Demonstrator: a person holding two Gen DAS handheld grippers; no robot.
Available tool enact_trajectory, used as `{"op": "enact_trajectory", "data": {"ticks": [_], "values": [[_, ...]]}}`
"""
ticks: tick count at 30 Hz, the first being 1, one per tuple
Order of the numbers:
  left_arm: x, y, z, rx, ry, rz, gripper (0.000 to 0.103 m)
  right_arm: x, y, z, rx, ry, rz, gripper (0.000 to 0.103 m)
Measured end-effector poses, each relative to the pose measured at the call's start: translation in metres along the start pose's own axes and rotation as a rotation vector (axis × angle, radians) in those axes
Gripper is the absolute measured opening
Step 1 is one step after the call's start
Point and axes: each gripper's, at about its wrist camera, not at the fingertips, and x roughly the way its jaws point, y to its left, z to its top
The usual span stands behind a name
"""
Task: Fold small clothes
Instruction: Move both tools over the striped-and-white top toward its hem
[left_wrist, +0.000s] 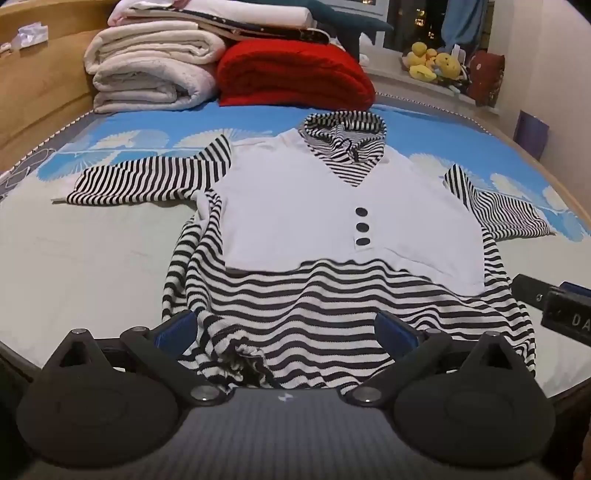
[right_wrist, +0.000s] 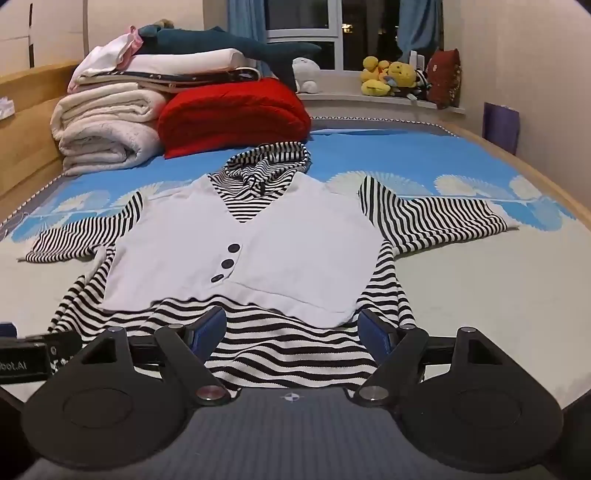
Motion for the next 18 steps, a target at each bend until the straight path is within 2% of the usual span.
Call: {"op": "enact_trajectory", "data": {"ticks": [18], "values": [[0.0073, -0.0029, -0.0012, 0.002, 0.04, 0.002, 0.102, 0.0049, -0.0003, 0.0025, -0.006, 0.024, 0.01, 0.08]]}}
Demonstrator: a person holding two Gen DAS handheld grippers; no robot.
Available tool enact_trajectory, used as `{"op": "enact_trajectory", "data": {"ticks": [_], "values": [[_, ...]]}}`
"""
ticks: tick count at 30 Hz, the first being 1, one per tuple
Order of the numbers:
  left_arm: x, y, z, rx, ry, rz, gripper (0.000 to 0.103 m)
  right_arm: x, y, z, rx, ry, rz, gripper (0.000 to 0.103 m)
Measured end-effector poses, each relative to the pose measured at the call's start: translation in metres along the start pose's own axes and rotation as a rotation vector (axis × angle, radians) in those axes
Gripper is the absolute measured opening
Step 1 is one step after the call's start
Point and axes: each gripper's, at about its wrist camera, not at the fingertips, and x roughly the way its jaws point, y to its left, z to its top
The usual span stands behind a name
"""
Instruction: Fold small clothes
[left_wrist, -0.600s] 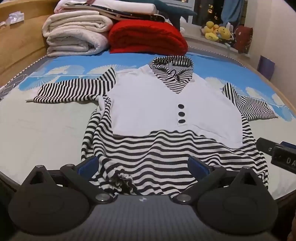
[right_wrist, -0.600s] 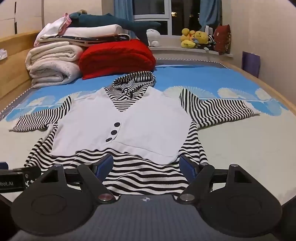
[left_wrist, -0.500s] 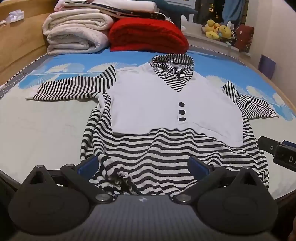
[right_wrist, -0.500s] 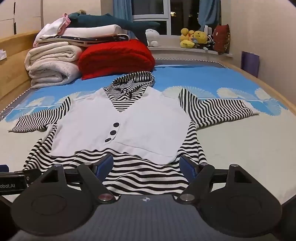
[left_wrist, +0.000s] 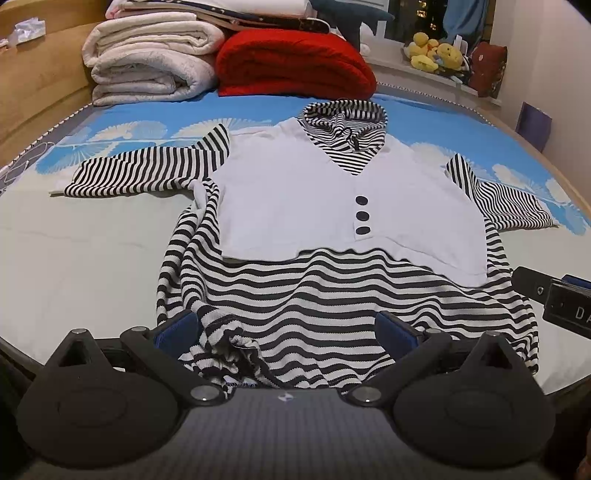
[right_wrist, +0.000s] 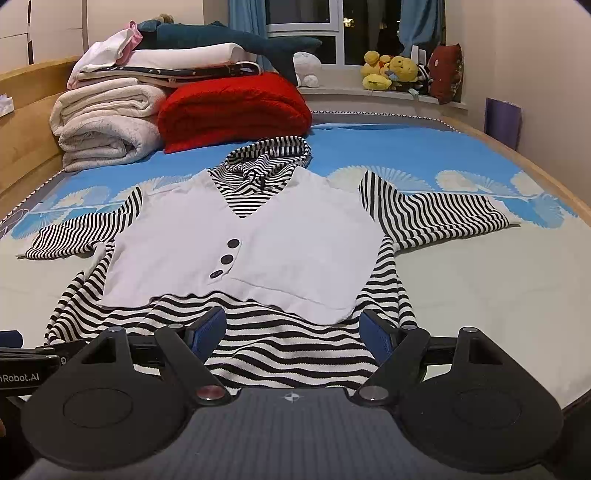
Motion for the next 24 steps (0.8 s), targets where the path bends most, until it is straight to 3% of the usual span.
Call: {"op": "enact_trajectory", "data": {"ticks": [20, 22, 24], "values": [[0.0, 0.001, 0.002, -0.008, 0.001, -0.005, 0.102, 0.004, 0.002, -0.001, -0.014, 0.015, -0.013, 0.081], [0.007, 0.01, 0.008, -0.072, 0.086, -0.05, 0.102, 0.007, -0.005, 0.002, 0.004, 0.009, -0.041, 0.081], [0.015, 0.017, 0.025, -0.052, 0.161, -0.09, 0.102, 0.011, -0.018, 0.009, 0.024, -0.014, -0.115, 0.081]]}}
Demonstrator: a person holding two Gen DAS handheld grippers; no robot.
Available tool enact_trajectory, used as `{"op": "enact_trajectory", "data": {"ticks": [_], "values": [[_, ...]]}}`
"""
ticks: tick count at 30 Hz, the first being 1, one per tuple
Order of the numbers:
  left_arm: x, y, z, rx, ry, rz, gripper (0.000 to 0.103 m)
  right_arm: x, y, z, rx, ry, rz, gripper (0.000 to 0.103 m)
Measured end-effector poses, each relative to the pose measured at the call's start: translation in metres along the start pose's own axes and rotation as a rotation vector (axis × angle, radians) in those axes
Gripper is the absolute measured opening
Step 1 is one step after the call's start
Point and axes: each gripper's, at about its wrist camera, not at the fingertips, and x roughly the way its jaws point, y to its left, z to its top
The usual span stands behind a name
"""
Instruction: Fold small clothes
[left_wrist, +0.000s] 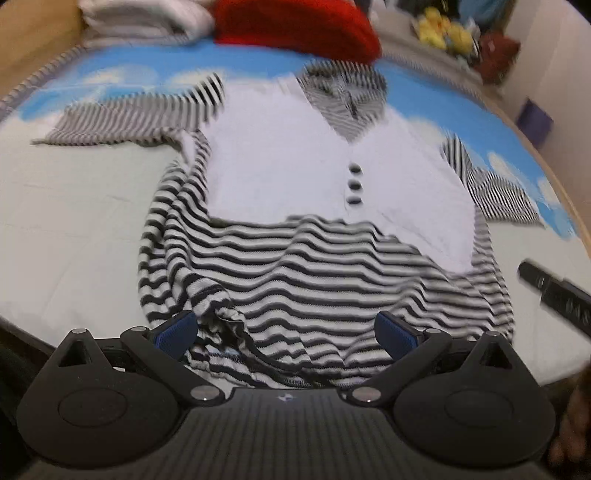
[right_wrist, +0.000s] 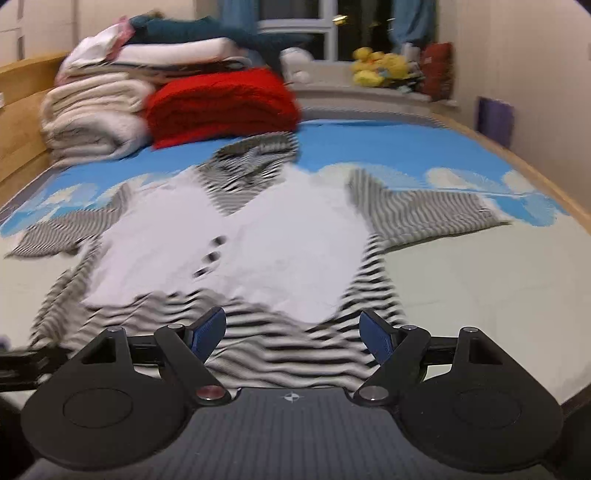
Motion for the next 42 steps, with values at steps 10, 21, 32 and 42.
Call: {"op": "enact_trajectory", "data": {"ticks": [10, 21, 32, 42], "values": [[0.041, 0.049, 0.045, 0.112, -0.053, 0.077, 0.102, 0.059, -0.053, 0.019, 0.015, 0.084, -0.12, 0.081], [0.095, 0.084, 0.038, -0.012, 0.177, 0.185, 0.073, 0.111, -0.063, -0.03, 0.195, 0.373, -0.13, 0.063], [0.08, 0.073, 0.031, -0.048, 0.195, -0.06, 0.008, 0.082, -0.104, -0.017, 0.319, 0.29, -0.113, 0.004], [0.054, 0.095, 0.031, -0.027, 0.194, 0.037, 0.015, 0.091, -0.084, -0.03, 0.202, 0.377, -0.1, 0.038]]}}
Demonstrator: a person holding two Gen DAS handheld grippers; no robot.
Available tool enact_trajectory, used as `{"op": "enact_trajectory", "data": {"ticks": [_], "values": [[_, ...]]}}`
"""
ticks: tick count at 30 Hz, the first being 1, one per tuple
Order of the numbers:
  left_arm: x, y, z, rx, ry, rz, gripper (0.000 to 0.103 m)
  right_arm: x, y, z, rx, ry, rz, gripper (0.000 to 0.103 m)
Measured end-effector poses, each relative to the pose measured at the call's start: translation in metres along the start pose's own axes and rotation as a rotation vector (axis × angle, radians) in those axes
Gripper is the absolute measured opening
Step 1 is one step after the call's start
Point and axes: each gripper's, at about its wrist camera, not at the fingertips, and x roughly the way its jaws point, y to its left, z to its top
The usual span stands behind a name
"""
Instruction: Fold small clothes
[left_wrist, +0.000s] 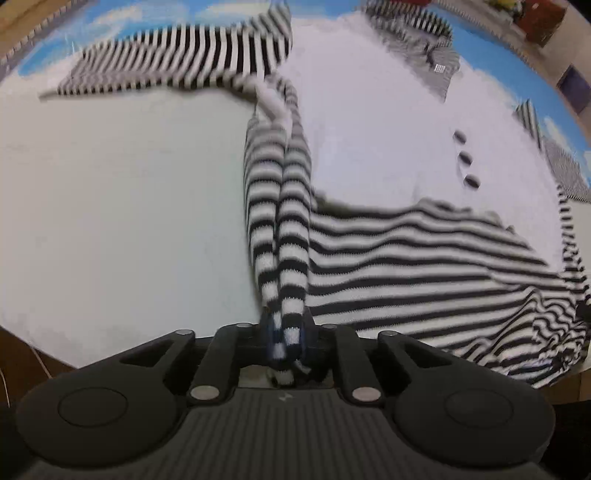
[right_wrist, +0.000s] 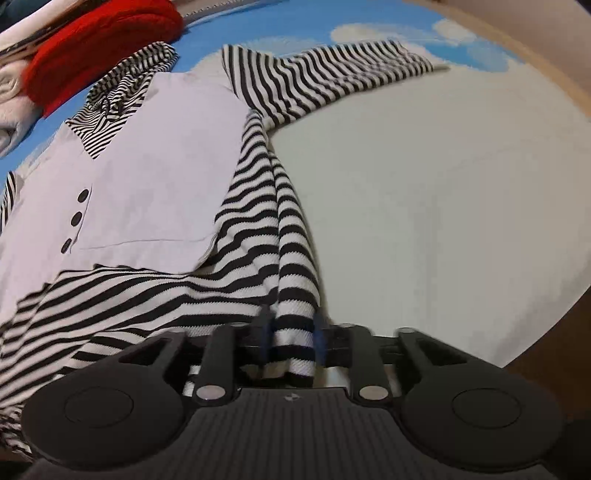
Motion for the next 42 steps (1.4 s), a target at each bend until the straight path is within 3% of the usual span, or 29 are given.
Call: {"op": "enact_trajectory", "data": {"ticks": [3, 5, 7, 8, 10, 11, 16, 20, 23, 27, 29, 31, 36, 42], "values": [[-0.023, -0.017, 0.0, 0.085, -0.142, -0.006, 0.018, 0.01, -0.003, -0.001, -0.007, 0.042, -0.021, 0.041], [-0.028, -0.029, -0.001, 0.14, -0.168, -0.05, 0.019, 0.017, -0.005, -0.004, -0.012, 0.086, -0.039, 0.042], [-0.014, -0.035, -0.003, 0.164, -0.1, -0.095, 0.021, 0.015, -0.002, -0.004, -0.028, 0.075, -0.05, 0.046], [-0.002, -0.038, -0.007, 0.175, -0.029, -0.095, 0.022, 0.013, 0.0, -0.004, -0.042, 0.068, -0.054, 0.046], [0.019, -0.041, -0.014, 0.221, 0.088, -0.021, 0.022, 0.006, -0.001, -0.004, -0.046, 0.042, -0.061, 0.046], [0.02, -0.041, -0.014, 0.229, 0.081, -0.004, 0.023, -0.002, -0.004, -0.004, -0.033, 0.017, -0.062, 0.046], [-0.01, -0.039, 0.002, 0.177, -0.083, -0.065, 0.026, -0.044, -0.006, 0.006, 0.012, -0.205, -0.058, 0.047], [-0.025, -0.053, 0.006, 0.157, -0.174, -0.074, 0.04, -0.067, -0.002, 0.01, 0.022, -0.334, -0.019, 0.047], [-0.044, -0.066, 0.006, 0.182, -0.279, -0.075, 0.043, -0.08, 0.005, 0.015, 0.028, -0.418, 0.035, 0.047], [-0.079, -0.079, 0.003, 0.202, -0.457, -0.081, 0.061, -0.108, 0.017, 0.016, -0.008, -0.572, 0.123, 0.049], [-0.097, -0.089, 0.01, 0.231, -0.504, -0.057, 0.062, -0.122, 0.022, 0.016, -0.032, -0.626, 0.149, 0.05], [-0.116, -0.097, 0.021, 0.268, -0.538, -0.044, 0.062, -0.128, 0.027, 0.016, -0.049, -0.647, 0.167, 0.055], [-0.158, -0.109, 0.065, 0.32, -0.652, -0.045, 0.062, -0.129, 0.028, 0.02, -0.049, -0.628, 0.208, 0.056], [-0.144, -0.103, 0.127, 0.293, -0.634, -0.066, 0.06, -0.122, 0.037, 0.018, -0.041, -0.582, 0.182, 0.056]]}}
